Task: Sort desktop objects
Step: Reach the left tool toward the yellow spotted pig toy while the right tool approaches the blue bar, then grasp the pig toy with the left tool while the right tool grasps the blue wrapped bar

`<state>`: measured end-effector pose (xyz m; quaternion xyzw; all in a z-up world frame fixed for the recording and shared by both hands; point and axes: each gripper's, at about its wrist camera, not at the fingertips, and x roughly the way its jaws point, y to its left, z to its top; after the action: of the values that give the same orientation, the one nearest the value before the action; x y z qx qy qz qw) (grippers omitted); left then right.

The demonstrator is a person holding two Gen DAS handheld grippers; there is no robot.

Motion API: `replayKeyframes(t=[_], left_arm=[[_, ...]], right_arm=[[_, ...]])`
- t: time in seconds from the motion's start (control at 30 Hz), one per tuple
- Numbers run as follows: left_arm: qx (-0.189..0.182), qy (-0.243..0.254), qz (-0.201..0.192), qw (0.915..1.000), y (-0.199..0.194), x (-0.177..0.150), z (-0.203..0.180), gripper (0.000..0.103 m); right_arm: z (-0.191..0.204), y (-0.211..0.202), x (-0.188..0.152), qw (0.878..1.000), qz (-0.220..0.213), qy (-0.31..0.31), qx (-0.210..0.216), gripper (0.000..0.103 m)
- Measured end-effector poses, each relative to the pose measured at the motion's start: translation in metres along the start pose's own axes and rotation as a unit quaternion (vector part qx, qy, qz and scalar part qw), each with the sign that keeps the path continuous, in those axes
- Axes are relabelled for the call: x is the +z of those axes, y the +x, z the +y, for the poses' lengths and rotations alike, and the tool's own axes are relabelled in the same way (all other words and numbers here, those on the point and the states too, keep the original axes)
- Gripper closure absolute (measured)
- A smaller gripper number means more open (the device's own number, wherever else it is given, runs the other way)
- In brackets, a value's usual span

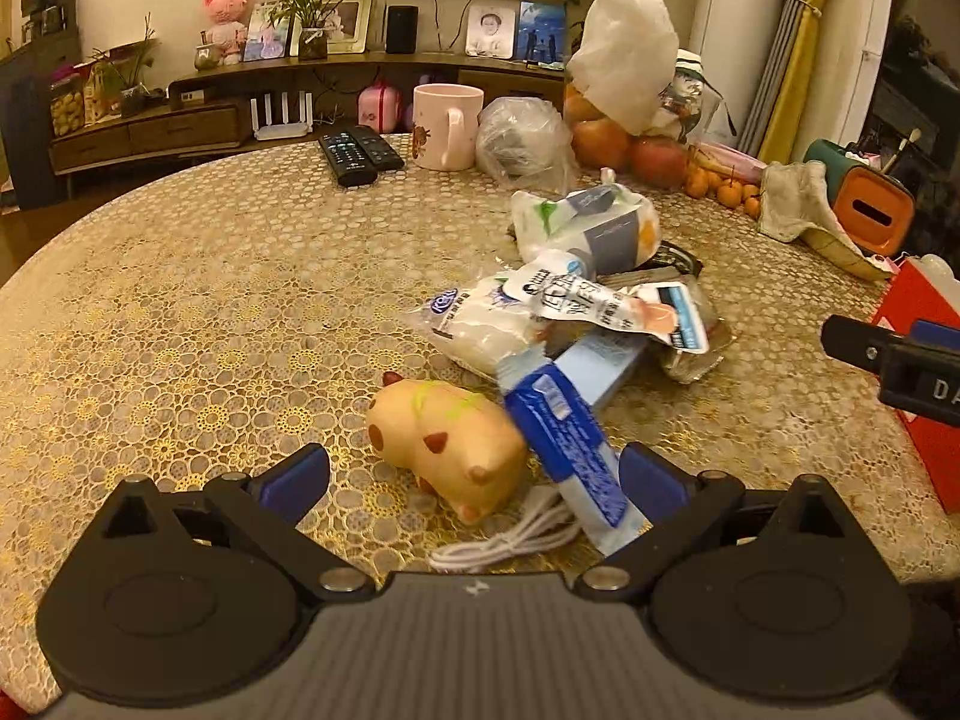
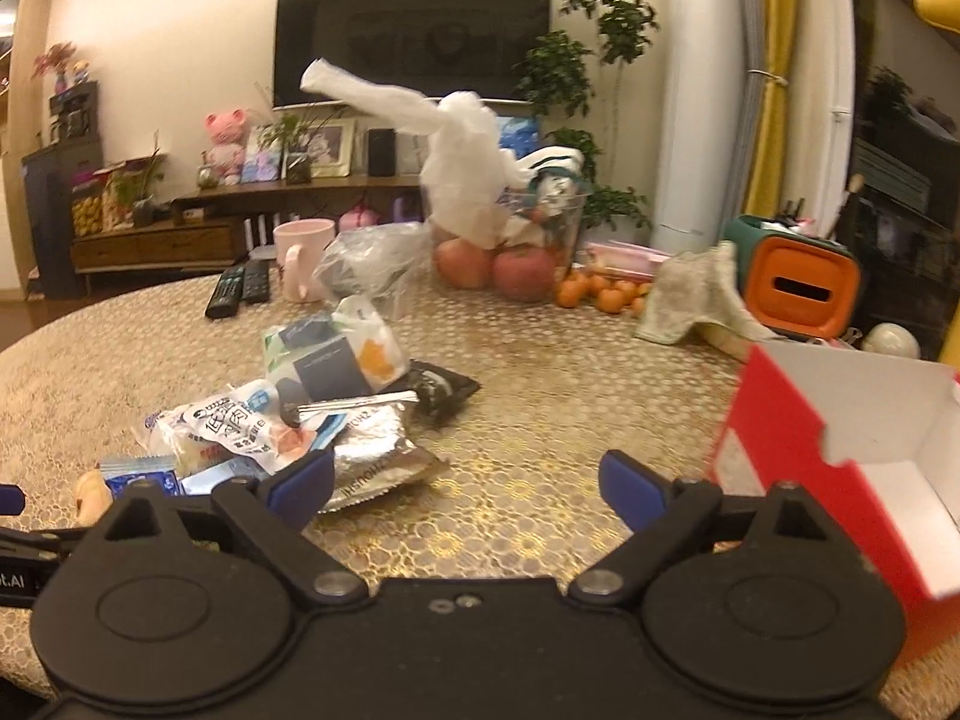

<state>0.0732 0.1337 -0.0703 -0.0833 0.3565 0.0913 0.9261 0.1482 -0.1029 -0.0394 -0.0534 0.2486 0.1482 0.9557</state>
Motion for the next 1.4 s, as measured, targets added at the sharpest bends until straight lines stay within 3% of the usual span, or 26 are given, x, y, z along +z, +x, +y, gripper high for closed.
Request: replayKeyframes(t=[0.27, 0.5, 0.67, 0.83, 0.97, 1.4], left_arm=[[-0.013, 0.005, 0.012, 0.9998, 0.018, -0.001, 0.013, 0.002], [-0.042, 0.013, 0.014, 0.9989, 0.028, 0.001, 0.013, 0.003], [-0.054, 0.017, 0.013, 0.9983, 0.033, 0.008, 0.012, 0.003], [-0.062, 0.016, 0.018, 0.9978, 0.025, 0.007, 0.024, 0.003], [-0.049, 0.018, 0.014, 0.9985, 0.019, 0.003, 0.034, 0.003], [-0.061, 0.022, 0.017, 0.9978, 0.038, 0.001, 0.042, 0.003]], right_arm=[[0.011, 0.041, 0.001, 0.999, 0.021, -0.026, 0.014, 0.013], [0.019, 0.050, 0.000, 0.998, 0.024, -0.031, 0.047, 0.013], [0.023, 0.062, 0.003, 0.998, 0.036, -0.036, 0.045, 0.017], [0.022, 0.061, 0.001, 0.997, 0.044, -0.034, 0.055, 0.017], [0.028, 0.053, -0.003, 0.996, 0.048, -0.041, 0.066, 0.017], [0.080, 0.030, -0.035, 0.978, 0.085, -0.109, 0.158, 0.020]])
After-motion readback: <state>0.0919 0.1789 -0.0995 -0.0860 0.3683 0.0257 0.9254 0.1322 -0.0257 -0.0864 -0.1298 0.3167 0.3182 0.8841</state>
